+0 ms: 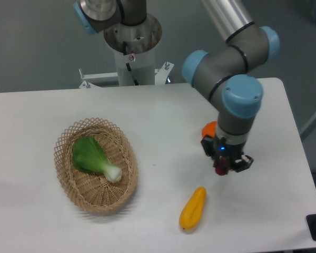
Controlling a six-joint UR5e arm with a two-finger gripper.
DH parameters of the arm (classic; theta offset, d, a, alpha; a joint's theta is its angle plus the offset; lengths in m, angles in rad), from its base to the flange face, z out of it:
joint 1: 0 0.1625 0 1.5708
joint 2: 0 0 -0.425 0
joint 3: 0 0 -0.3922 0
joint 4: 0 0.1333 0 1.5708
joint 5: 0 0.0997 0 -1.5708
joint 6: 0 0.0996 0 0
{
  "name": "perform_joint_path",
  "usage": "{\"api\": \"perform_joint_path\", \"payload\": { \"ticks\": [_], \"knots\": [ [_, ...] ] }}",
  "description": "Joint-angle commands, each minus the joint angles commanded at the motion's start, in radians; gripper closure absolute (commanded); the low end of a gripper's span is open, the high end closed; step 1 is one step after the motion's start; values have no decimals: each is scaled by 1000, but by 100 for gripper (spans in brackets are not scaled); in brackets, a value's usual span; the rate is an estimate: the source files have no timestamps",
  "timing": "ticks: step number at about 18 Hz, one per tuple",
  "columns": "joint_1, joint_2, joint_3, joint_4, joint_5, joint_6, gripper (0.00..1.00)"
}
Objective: Place the sweet potato in the basket
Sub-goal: 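Carry the sweet potato over to the wicker basket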
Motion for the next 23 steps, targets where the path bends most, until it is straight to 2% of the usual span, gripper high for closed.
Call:
{"api": "perform_joint_path", "payload": {
  "ticks": [12,23],
  "knots": [
    [-236,-11,-2,2,12,-198,80],
    [-440,-47,-5,0,9,-344,80]
  ]
}}
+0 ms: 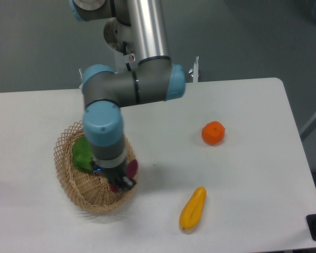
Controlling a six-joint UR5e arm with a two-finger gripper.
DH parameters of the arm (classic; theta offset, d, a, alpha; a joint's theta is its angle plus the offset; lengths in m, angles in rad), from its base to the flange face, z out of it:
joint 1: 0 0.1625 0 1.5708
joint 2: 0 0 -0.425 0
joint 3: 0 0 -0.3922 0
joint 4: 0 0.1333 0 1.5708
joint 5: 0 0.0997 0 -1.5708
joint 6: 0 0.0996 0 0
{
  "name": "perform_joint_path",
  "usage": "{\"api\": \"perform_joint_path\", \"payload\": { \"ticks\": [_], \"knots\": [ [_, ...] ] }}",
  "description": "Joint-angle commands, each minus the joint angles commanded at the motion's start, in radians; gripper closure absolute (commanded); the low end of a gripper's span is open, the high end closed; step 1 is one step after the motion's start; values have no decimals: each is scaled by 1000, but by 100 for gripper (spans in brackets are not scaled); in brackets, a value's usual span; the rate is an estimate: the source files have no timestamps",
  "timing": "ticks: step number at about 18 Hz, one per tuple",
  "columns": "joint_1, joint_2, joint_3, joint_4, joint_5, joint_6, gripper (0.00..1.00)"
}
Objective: Place the sweet potato in the basket
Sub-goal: 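Carry the sweet potato over to the wicker basket, then lower the sweet potato into the basket beside the bok choy and release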
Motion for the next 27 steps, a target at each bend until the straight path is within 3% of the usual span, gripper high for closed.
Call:
{"api": "perform_joint_path", "payload": {
  "ticks": [4,8,9,10,12,20,27],
  "knots": [
    [-31,-15,-2,2,2,-17,79],
    [-49,-25,-8,0,3,-17,69],
    [-51,-25,-11,2,0,-17,53],
    [-51,-25,-12,2,2,-17,15],
    [-51,-22,-15,6,5,-17,0],
    [-39,4,-12,14,20,-8,0],
    [112,38,24,12,17,29,0]
  ]
}}
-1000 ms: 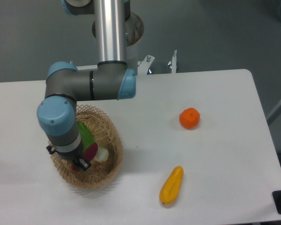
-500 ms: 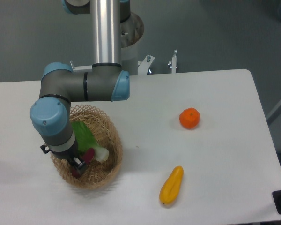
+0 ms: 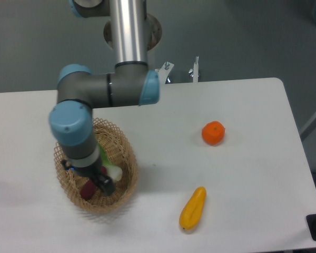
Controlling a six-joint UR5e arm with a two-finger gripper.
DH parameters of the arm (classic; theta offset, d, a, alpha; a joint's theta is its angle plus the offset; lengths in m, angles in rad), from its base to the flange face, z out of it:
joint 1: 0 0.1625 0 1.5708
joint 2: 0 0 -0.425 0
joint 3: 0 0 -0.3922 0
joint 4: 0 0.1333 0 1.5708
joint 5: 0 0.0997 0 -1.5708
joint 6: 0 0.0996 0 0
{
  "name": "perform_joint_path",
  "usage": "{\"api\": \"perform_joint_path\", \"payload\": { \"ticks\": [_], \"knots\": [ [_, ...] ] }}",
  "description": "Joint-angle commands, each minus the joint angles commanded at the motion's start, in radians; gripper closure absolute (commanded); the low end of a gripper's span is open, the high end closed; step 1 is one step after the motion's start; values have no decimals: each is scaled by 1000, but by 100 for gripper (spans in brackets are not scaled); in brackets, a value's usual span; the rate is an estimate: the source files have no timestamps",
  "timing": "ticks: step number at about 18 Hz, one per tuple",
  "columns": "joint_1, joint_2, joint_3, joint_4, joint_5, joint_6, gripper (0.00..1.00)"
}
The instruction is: Place the sweet potato in the basket
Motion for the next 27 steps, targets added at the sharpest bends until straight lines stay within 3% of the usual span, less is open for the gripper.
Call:
{"api": "perform_joint_path", "payload": {
  "ticks": [14,20,27],
  "knots": [
    [359,66,-67,-14,-6,409,0],
    [459,63,-67,-14,-9,577,0],
    [531,48,-69,-12,-15,673,0]
  ]
}}
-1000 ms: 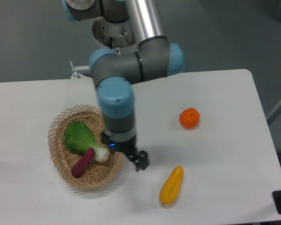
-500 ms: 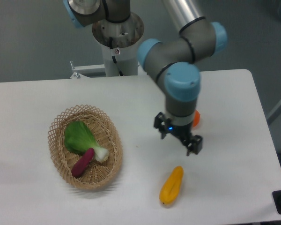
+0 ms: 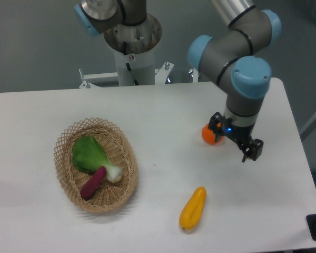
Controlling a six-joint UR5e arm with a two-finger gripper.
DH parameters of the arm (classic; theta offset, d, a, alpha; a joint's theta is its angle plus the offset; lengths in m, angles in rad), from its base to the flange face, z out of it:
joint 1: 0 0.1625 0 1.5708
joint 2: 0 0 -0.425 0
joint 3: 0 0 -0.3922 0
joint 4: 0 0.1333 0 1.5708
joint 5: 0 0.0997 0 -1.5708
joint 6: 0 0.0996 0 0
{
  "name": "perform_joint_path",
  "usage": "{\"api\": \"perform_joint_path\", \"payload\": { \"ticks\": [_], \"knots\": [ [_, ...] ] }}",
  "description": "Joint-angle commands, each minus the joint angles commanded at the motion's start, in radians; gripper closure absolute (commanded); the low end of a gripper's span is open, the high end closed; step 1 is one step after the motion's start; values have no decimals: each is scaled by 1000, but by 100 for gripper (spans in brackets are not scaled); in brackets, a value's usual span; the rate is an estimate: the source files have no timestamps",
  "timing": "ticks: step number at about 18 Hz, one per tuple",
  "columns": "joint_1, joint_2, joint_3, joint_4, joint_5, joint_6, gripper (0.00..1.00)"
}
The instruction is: Place the sweet potato in the basket
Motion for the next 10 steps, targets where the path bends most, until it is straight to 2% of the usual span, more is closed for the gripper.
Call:
{"api": "perform_joint_path", "payload": {
  "ticks": [10],
  "knots": [
    [12,-6,0,2,0,17,0]
  ]
}}
